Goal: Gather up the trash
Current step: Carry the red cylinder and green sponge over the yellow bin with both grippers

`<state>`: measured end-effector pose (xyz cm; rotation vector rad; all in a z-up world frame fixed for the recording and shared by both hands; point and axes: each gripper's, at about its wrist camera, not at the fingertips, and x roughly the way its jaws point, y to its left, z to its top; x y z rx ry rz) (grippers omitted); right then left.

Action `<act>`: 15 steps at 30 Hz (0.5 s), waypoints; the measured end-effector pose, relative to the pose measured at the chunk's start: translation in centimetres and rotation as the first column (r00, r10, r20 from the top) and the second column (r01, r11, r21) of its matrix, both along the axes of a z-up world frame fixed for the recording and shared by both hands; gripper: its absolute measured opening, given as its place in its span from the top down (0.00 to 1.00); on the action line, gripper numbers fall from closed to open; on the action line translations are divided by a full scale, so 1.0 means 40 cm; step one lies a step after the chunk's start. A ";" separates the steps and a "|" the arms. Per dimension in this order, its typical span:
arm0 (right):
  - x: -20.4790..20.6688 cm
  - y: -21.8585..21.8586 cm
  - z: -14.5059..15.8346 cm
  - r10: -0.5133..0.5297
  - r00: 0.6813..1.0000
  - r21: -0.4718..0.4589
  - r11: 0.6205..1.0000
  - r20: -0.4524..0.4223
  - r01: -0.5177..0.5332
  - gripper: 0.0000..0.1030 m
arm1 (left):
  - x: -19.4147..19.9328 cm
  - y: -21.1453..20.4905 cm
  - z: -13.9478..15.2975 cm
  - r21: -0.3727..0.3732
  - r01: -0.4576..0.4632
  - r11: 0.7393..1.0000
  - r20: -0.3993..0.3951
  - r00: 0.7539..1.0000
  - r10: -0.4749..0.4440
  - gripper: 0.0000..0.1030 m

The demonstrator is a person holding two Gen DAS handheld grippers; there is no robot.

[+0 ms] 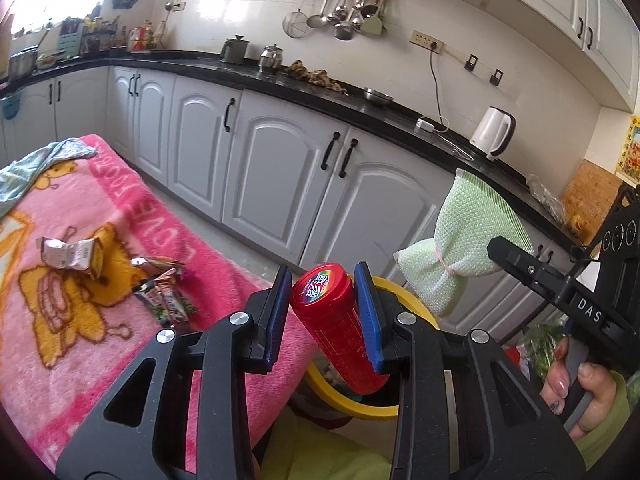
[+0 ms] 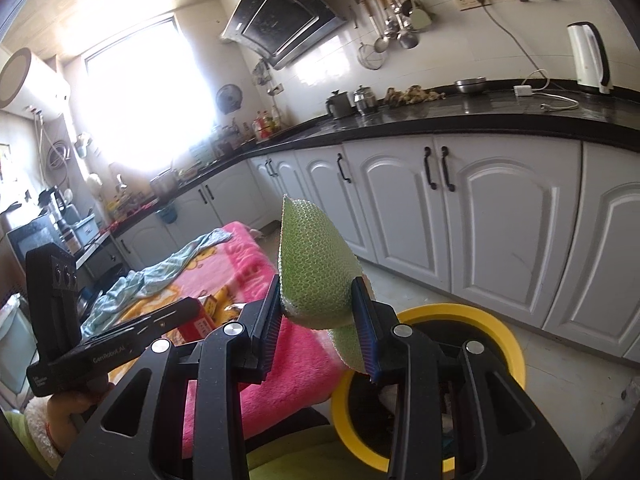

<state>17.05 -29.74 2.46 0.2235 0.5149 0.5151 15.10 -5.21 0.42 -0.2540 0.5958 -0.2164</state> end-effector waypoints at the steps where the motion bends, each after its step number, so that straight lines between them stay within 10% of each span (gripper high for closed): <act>1: 0.000 -0.006 0.000 -0.006 1.000 0.001 1.000 0.001 0.006 0.68 | 0.003 -0.007 0.000 0.002 0.006 1.000 0.001 1.000 -0.006 0.75; 15: 0.009 -0.082 -0.017 -0.086 0.996 0.031 0.996 -0.018 0.087 0.68 | 0.057 -0.089 -0.011 0.016 0.066 0.998 0.007 0.998 -0.066 0.75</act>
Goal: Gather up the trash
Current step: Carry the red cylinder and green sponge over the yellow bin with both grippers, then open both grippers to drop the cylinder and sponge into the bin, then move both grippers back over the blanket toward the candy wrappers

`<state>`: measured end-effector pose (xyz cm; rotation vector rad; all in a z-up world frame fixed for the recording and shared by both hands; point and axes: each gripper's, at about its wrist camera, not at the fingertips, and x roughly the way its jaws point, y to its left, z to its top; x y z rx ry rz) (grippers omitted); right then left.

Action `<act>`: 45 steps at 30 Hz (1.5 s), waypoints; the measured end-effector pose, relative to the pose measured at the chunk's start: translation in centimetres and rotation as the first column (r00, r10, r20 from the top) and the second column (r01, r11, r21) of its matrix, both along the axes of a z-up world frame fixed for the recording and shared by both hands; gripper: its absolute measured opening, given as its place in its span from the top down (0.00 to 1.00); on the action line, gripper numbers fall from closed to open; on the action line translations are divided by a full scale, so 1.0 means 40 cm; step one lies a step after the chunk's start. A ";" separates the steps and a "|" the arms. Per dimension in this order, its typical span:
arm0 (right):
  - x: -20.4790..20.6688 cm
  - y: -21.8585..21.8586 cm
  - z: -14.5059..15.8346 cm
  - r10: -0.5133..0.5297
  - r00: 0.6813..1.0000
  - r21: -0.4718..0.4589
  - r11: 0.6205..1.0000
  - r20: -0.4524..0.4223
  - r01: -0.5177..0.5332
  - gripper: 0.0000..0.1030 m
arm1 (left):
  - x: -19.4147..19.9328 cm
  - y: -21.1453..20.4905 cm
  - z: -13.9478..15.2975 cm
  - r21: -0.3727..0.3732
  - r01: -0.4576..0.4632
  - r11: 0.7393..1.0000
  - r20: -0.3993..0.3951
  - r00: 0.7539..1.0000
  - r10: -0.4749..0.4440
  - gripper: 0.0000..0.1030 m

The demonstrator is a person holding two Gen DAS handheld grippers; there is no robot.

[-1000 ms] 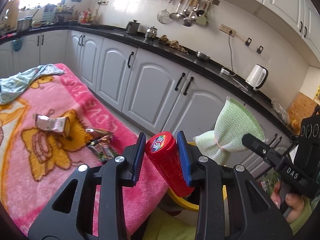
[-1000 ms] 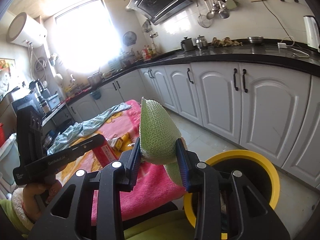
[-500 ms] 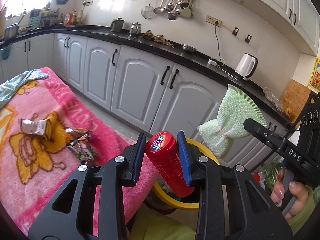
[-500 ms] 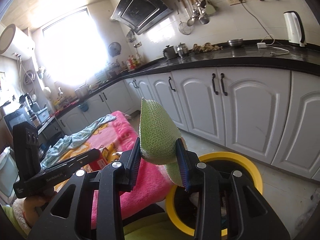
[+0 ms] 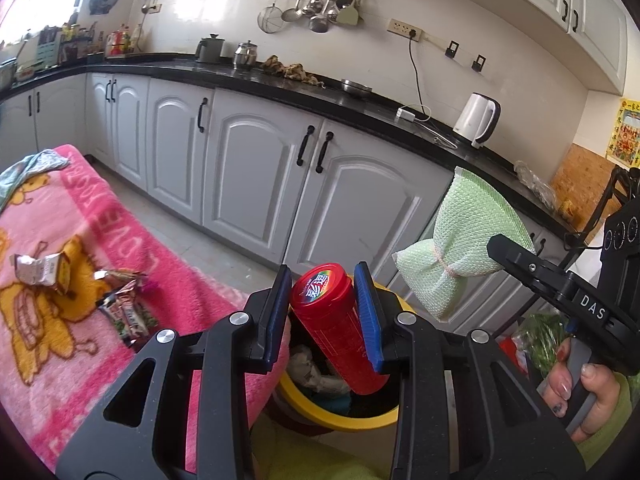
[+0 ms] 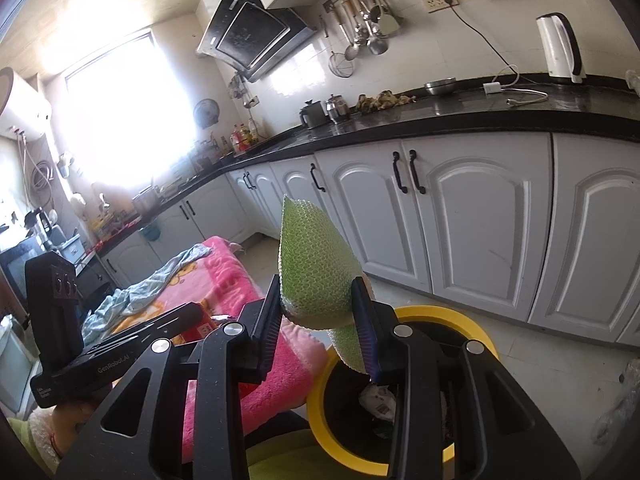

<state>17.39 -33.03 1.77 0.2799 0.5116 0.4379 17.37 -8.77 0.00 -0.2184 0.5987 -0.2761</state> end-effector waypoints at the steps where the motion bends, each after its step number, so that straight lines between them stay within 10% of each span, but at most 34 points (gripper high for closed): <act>1: 0.002 -0.006 -0.002 -0.006 1.000 0.001 1.000 -0.004 0.006 0.68 | 0.005 -0.006 -0.003 0.000 0.004 1.000 0.000 1.000 -0.004 0.75; 23: 0.066 -0.079 -0.112 -0.100 0.983 0.052 0.993 -0.152 0.109 0.56 | 0.112 -0.098 -0.128 0.017 0.063 0.998 -0.086 0.994 -0.061 0.74; 45: 0.051 -0.059 -0.097 -0.136 0.985 -0.006 0.991 -0.106 0.136 0.29 | 0.075 0.015 -0.124 -0.006 -0.051 0.999 -0.128 0.991 0.050 0.11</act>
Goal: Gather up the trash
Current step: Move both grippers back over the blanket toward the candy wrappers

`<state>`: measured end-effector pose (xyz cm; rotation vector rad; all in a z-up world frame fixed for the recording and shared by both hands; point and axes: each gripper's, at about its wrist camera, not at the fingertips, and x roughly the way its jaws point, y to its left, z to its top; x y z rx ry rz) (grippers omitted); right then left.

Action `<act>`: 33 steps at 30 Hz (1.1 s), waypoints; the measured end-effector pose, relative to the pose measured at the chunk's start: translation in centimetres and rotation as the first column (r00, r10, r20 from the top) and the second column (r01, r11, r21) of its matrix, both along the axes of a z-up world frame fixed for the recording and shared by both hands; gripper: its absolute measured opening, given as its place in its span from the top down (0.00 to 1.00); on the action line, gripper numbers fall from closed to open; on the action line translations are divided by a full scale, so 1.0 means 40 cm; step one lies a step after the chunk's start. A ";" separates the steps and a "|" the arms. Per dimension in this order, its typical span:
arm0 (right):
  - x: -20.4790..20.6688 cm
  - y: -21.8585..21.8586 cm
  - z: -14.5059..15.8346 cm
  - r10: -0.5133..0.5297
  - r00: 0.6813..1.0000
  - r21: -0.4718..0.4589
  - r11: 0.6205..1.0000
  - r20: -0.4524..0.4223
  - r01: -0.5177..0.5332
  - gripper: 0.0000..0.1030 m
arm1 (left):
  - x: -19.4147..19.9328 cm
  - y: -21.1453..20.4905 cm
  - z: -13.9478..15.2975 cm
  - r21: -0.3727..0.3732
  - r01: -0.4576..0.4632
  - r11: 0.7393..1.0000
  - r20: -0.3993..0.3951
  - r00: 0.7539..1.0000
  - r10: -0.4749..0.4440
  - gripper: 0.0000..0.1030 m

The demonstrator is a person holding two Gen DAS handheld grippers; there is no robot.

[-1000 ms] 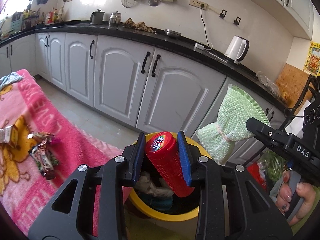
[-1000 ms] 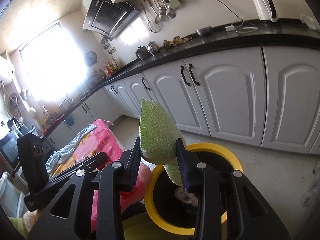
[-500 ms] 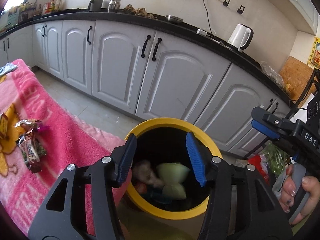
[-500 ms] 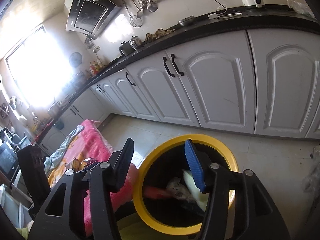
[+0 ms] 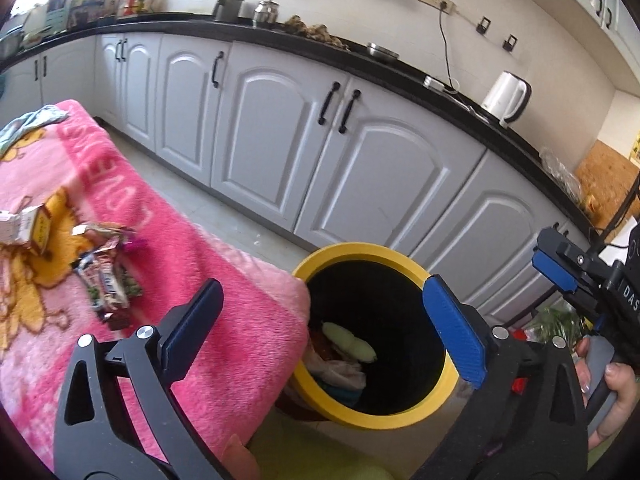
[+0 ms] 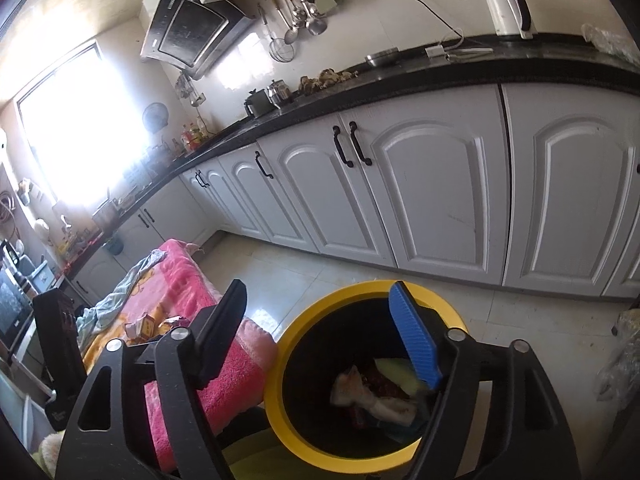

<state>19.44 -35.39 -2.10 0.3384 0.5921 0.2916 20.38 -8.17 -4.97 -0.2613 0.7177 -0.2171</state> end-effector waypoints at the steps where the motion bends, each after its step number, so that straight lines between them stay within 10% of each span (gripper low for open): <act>1: -0.002 0.006 0.002 0.004 1.000 -0.007 1.000 0.005 -0.004 0.28 | -0.003 0.009 0.004 -0.002 -0.011 1.000 0.002 1.000 0.011 0.11; 33: -0.096 0.236 0.073 0.223 0.966 -0.204 0.960 0.134 -0.193 0.16 | -0.139 0.246 0.064 -0.005 -0.223 0.975 0.083 0.971 0.223 0.11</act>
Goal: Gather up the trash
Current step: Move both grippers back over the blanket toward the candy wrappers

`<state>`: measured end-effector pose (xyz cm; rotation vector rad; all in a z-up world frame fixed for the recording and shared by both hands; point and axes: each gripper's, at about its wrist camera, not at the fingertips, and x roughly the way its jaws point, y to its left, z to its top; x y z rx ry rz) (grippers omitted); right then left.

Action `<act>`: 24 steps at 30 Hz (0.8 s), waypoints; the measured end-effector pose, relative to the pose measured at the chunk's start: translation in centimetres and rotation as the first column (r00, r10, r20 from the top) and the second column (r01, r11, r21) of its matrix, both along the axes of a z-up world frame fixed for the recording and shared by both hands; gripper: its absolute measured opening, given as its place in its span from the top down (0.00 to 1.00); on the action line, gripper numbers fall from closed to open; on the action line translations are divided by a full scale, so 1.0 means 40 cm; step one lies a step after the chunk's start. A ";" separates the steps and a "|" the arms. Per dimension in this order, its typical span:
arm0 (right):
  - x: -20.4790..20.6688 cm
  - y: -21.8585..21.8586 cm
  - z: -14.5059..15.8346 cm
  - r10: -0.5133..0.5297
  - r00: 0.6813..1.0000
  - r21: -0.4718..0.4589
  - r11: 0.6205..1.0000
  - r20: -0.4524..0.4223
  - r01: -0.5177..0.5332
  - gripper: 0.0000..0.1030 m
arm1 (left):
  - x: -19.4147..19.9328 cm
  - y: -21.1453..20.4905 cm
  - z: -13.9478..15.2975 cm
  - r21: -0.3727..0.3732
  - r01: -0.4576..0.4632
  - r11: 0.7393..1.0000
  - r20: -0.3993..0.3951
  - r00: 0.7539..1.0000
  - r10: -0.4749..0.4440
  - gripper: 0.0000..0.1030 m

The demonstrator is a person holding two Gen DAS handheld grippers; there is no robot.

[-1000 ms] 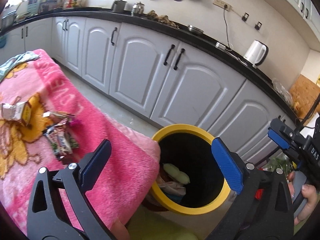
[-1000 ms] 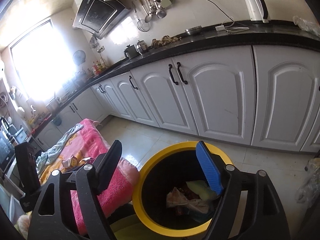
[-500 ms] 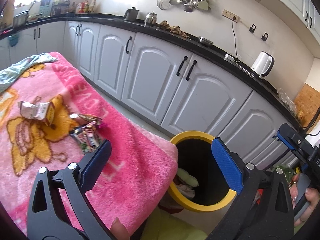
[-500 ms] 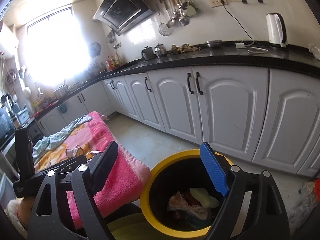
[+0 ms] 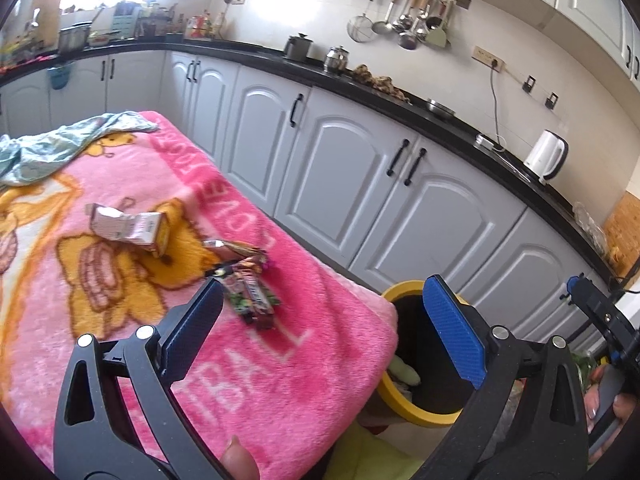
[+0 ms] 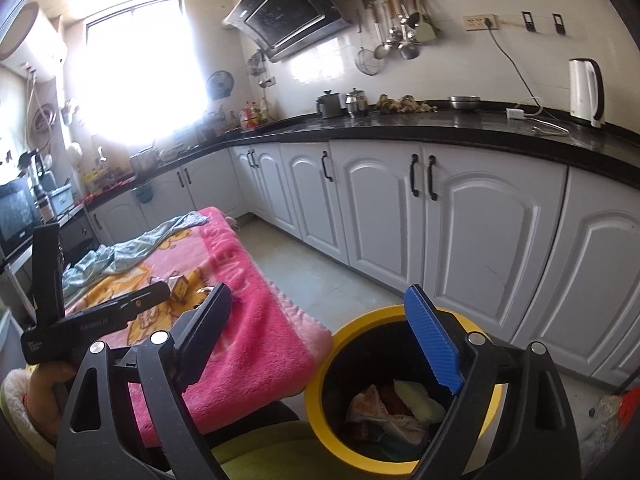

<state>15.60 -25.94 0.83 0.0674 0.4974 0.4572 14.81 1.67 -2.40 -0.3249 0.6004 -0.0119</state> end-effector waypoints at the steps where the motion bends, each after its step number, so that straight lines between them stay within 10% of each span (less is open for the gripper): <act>1: -0.002 0.012 0.001 0.009 1.000 -0.006 1.000 0.001 -0.009 0.16 | -0.004 0.009 0.000 -0.002 -0.008 1.000 0.000 1.000 0.008 0.11; 24: -0.032 0.258 -0.014 0.240 0.970 -0.102 0.965 -0.023 -0.241 0.14 | -0.097 0.265 -0.009 -0.047 -0.243 0.969 0.006 0.970 0.244 0.11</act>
